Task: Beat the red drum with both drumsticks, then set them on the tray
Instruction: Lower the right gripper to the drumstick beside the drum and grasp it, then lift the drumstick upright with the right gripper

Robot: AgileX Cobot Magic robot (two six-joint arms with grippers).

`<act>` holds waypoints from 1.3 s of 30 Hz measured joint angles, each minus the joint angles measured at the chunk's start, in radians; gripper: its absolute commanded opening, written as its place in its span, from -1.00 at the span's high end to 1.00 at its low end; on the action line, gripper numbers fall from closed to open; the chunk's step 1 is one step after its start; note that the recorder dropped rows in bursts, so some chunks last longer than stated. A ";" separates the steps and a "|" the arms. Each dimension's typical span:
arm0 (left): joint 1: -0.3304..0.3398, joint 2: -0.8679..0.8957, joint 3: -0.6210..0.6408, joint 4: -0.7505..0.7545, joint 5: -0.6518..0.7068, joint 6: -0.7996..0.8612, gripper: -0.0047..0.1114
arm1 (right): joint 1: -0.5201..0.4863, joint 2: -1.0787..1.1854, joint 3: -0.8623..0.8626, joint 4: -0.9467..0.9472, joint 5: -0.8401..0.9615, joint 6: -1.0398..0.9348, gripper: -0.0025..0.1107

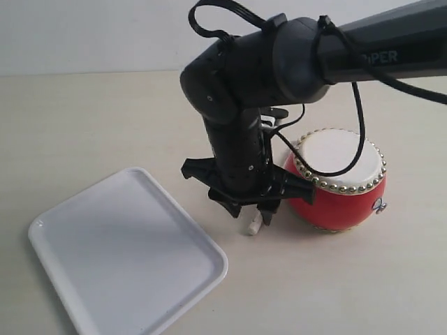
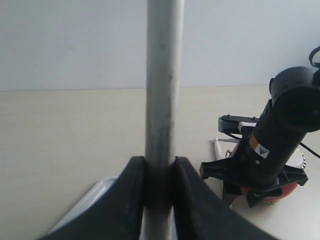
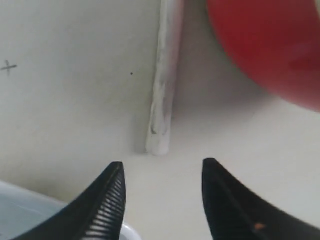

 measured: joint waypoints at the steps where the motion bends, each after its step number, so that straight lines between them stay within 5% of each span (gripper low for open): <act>1: 0.000 0.000 0.000 0.000 0.000 0.000 0.92 | -0.003 -0.005 0.023 0.000 -0.024 0.000 0.11; 12: -0.002 0.000 0.000 0.000 0.000 0.000 0.92 | -0.072 -0.020 0.093 0.003 -0.188 0.013 0.04; 39: -0.002 0.000 0.000 0.000 0.000 -0.004 0.92 | -0.077 0.050 0.095 0.007 -0.232 0.095 0.14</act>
